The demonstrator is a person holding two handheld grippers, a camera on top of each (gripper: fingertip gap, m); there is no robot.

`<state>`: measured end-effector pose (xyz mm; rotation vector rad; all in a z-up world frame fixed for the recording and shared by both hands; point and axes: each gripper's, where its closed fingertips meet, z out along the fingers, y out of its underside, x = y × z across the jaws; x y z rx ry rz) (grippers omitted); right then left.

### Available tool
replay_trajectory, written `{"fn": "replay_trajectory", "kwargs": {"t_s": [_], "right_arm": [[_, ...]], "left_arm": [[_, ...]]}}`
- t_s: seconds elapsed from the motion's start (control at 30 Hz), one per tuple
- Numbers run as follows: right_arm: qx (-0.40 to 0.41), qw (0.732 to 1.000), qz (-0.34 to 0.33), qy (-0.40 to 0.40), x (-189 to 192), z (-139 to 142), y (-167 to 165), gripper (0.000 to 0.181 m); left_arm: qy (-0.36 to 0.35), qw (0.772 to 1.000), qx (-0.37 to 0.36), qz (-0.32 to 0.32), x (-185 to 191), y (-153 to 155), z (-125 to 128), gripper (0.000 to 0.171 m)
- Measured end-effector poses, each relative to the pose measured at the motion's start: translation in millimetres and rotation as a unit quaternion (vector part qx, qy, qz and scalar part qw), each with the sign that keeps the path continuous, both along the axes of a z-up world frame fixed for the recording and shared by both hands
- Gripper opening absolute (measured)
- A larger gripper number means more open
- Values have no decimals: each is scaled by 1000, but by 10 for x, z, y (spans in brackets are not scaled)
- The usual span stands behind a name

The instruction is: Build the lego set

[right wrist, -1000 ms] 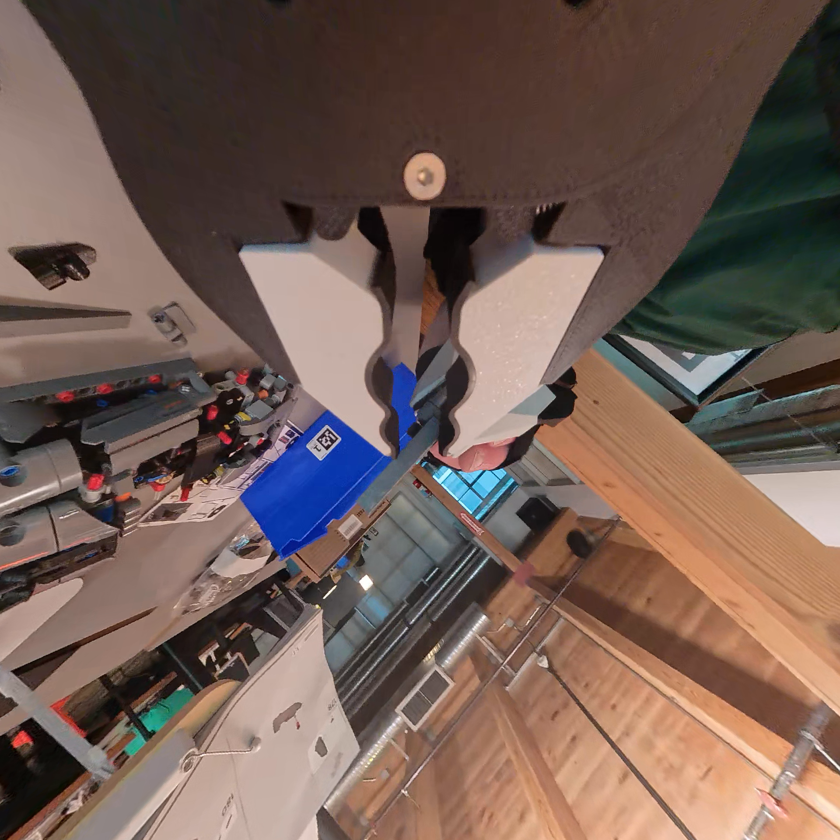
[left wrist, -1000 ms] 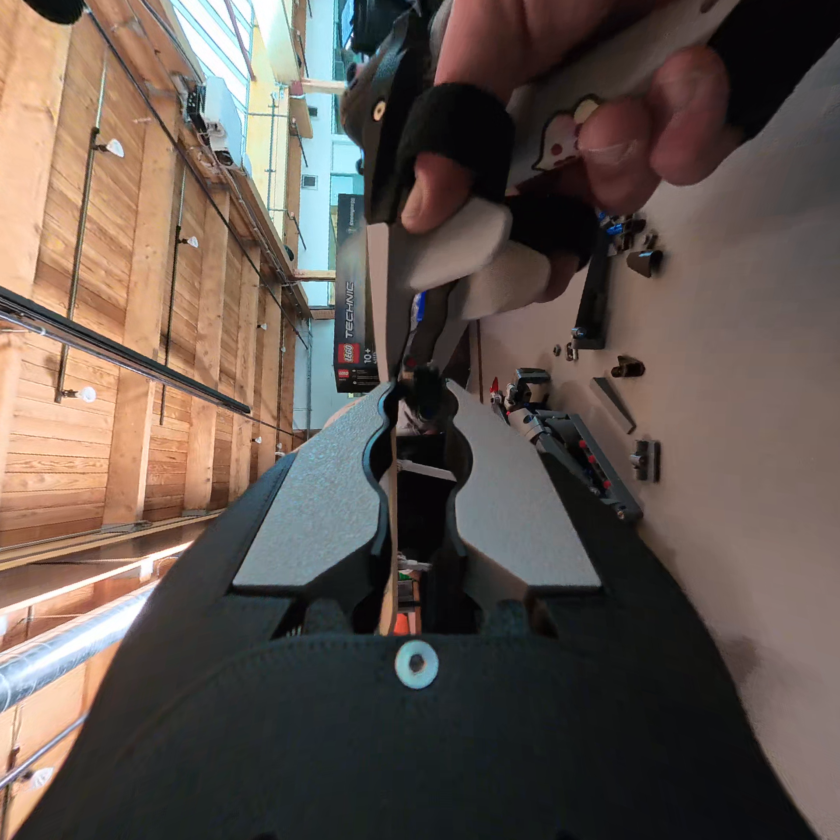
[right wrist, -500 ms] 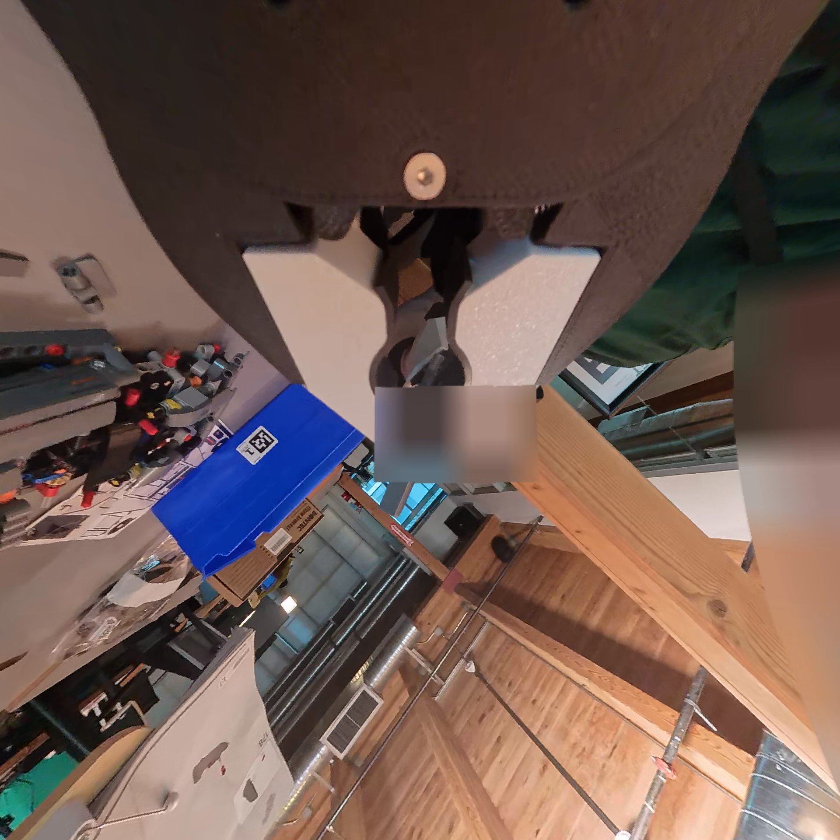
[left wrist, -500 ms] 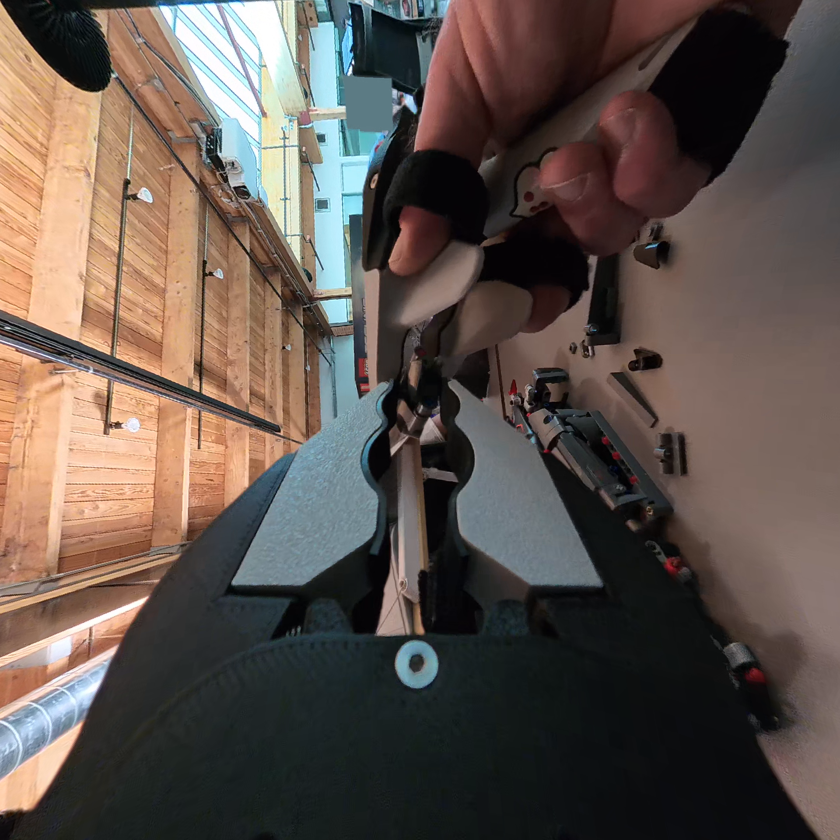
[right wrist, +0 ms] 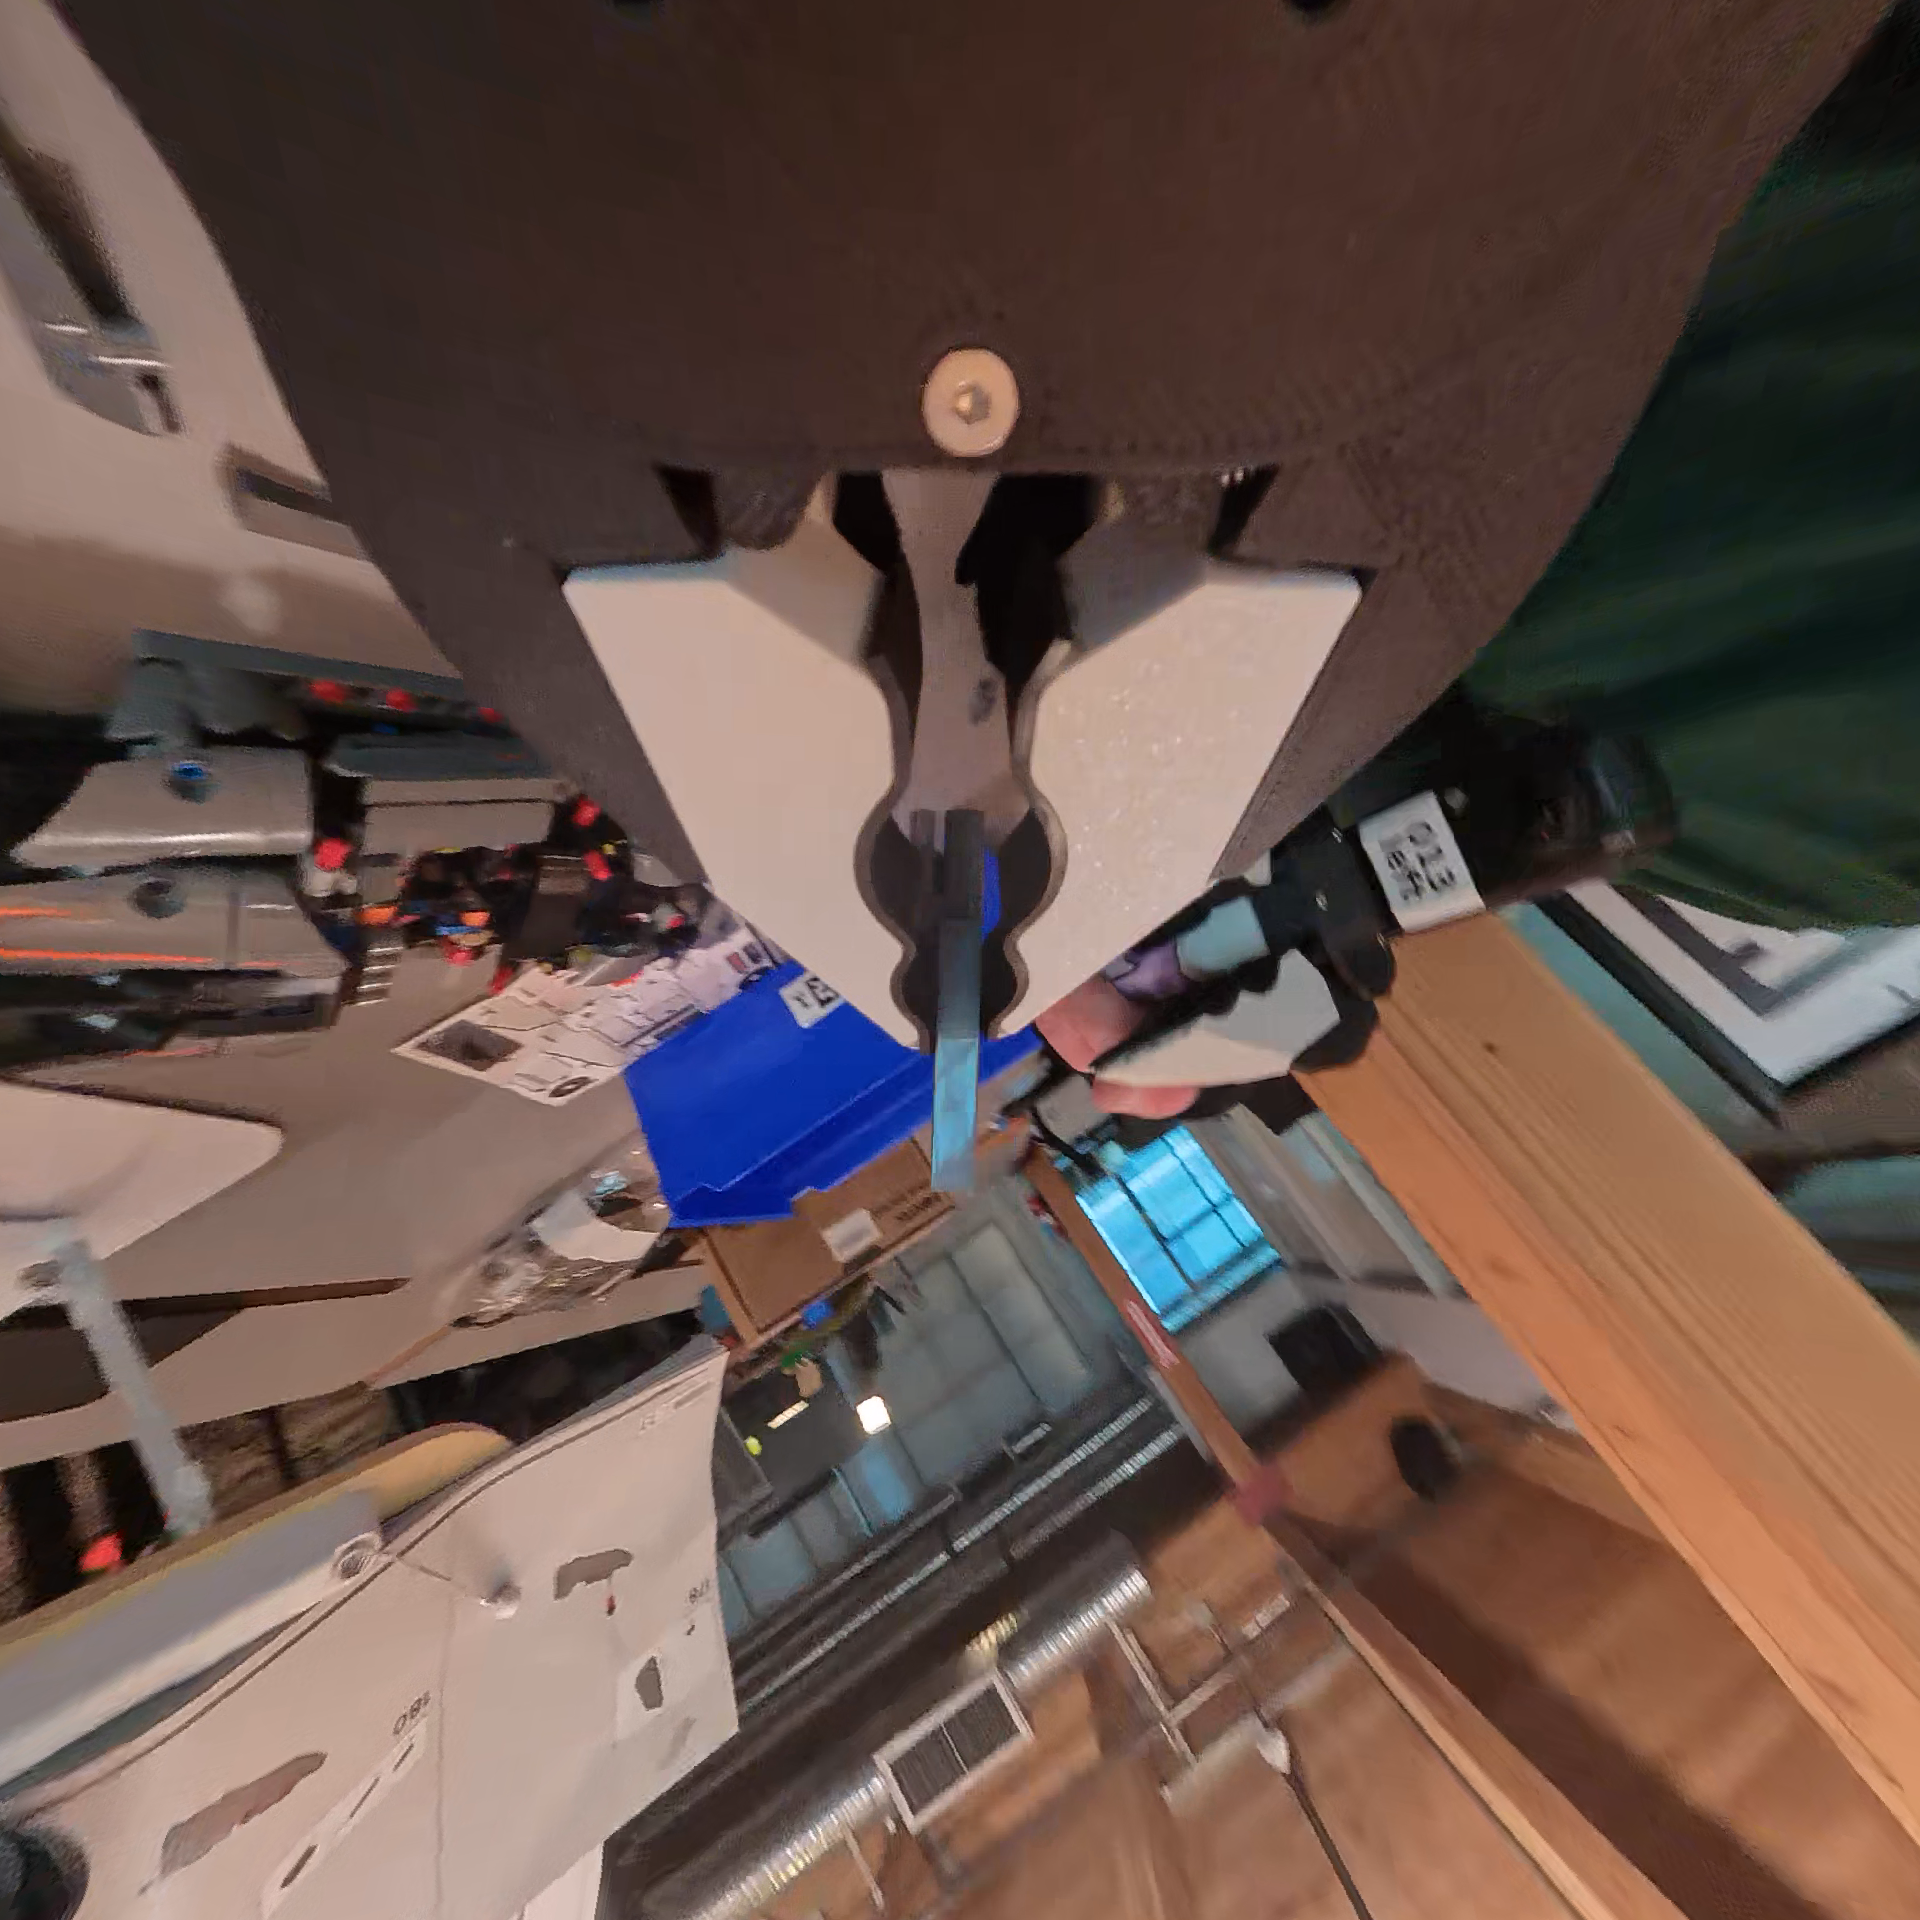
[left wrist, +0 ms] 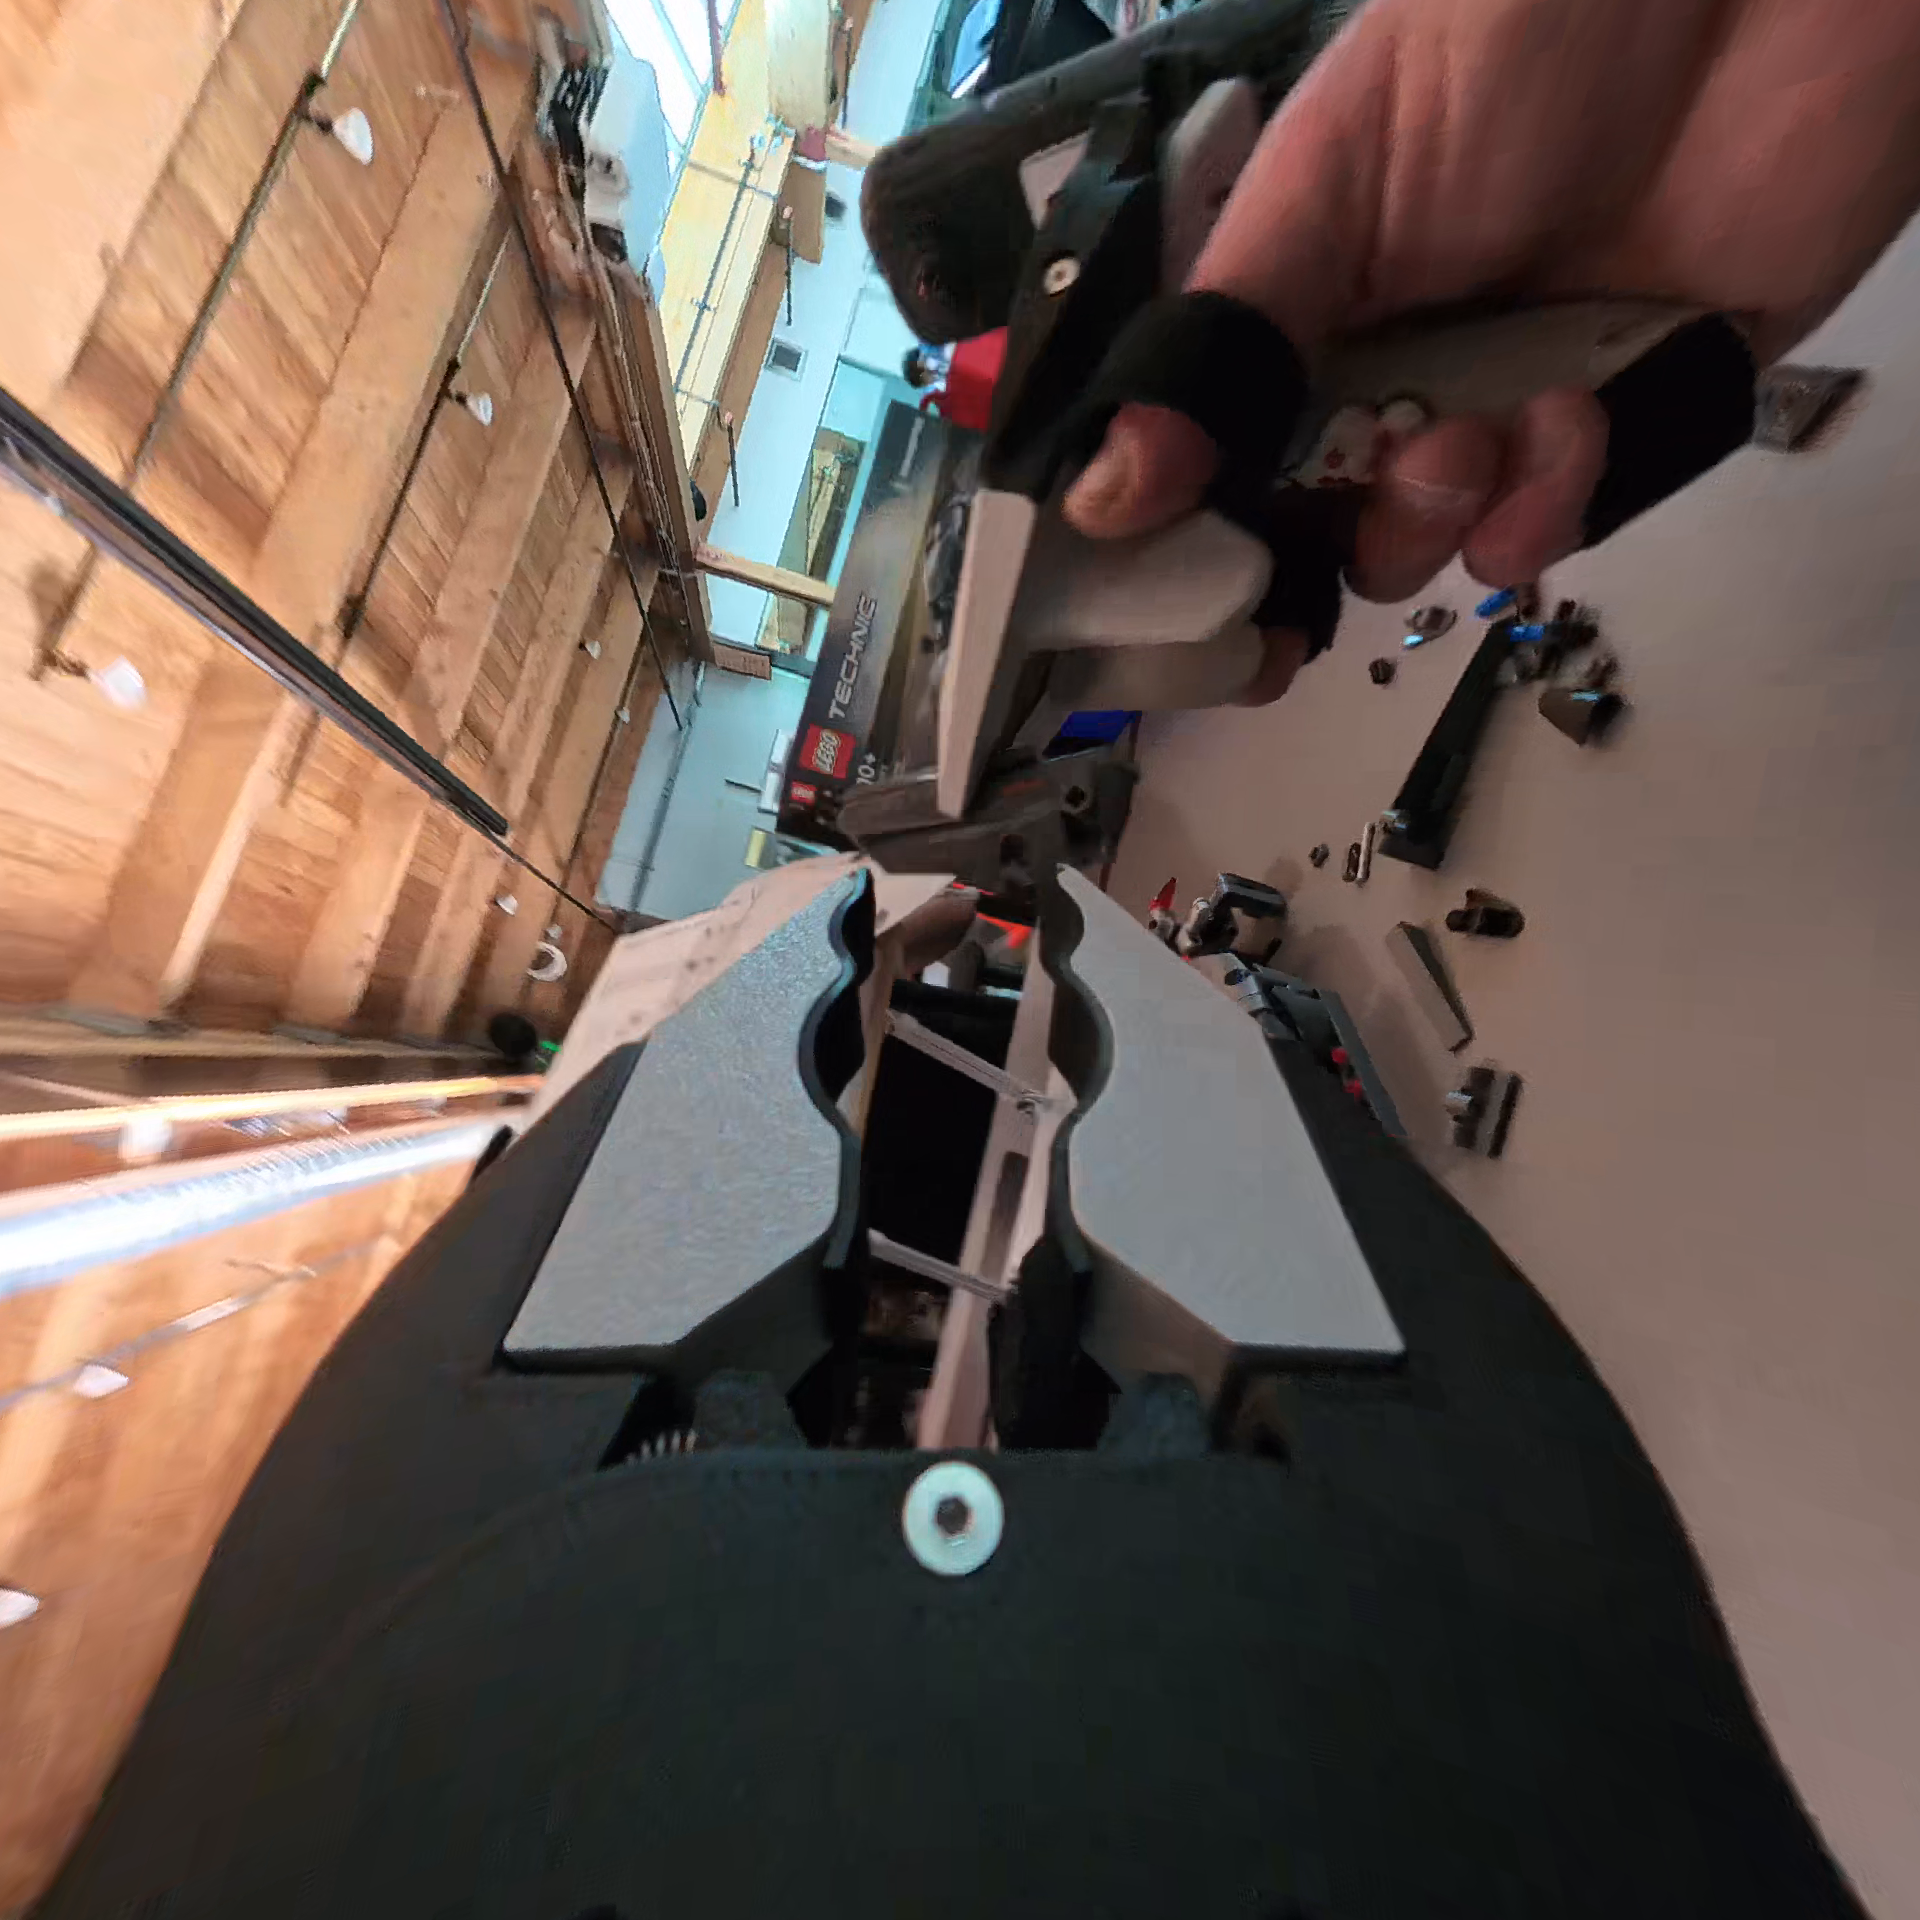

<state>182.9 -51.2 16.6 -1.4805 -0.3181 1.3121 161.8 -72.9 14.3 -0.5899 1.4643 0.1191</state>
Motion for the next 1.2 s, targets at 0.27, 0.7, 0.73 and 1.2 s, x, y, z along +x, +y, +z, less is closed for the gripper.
{"fn": "replay_trajectory", "kwargs": {"t_s": [0.27,0.7,0.73,1.2], "right_arm": [[79,977,-4,-199,-110,-54,-81,6],[164,924,22,-344,-335,-228,-184,6],[166,925,21,-340,-337,-222,-182,6],[182,914,-112,-346,-111,-70,50,7]], "left_arm": [[-56,952,-299,-30,-74,246,63,43],[4,843,-514,-159,-5,-22,-132,8],[1,840,-518,-161,-6,-20,-124,8],[-112,785,-590,-153,-29,307,62,5]]}}
